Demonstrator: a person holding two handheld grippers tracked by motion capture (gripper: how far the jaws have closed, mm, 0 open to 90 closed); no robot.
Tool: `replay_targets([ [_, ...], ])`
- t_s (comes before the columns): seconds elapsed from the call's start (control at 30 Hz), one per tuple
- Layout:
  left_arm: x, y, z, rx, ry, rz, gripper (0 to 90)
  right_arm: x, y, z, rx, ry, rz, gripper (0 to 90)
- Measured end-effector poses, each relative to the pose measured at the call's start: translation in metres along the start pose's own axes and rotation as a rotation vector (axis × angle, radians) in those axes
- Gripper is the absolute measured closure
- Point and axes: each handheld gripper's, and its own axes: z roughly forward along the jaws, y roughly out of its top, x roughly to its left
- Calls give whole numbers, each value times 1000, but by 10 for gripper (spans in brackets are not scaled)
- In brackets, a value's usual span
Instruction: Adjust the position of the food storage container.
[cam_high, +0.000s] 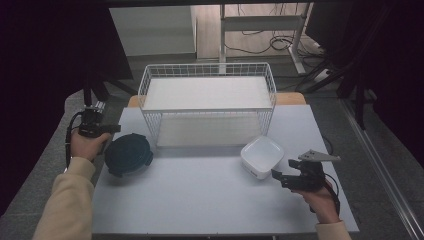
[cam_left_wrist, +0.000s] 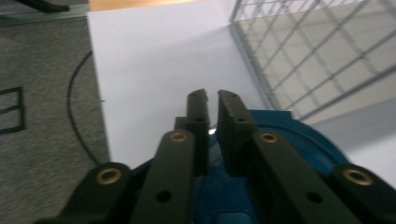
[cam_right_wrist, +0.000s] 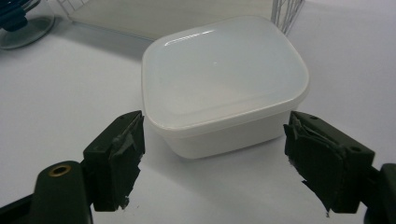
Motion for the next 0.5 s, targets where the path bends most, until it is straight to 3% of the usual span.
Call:
replay_targets([
  [0.13,6,-2,6,32,31,8,900,0,0,-1,-2,-5,0,195],
  [0.2,10,-4,12,75,44,23,900,0,0,0,0,-5,1,195],
  [0.5,10,-6,21,128,51,80,900,-1,-2,2,9,-2,0,194],
])
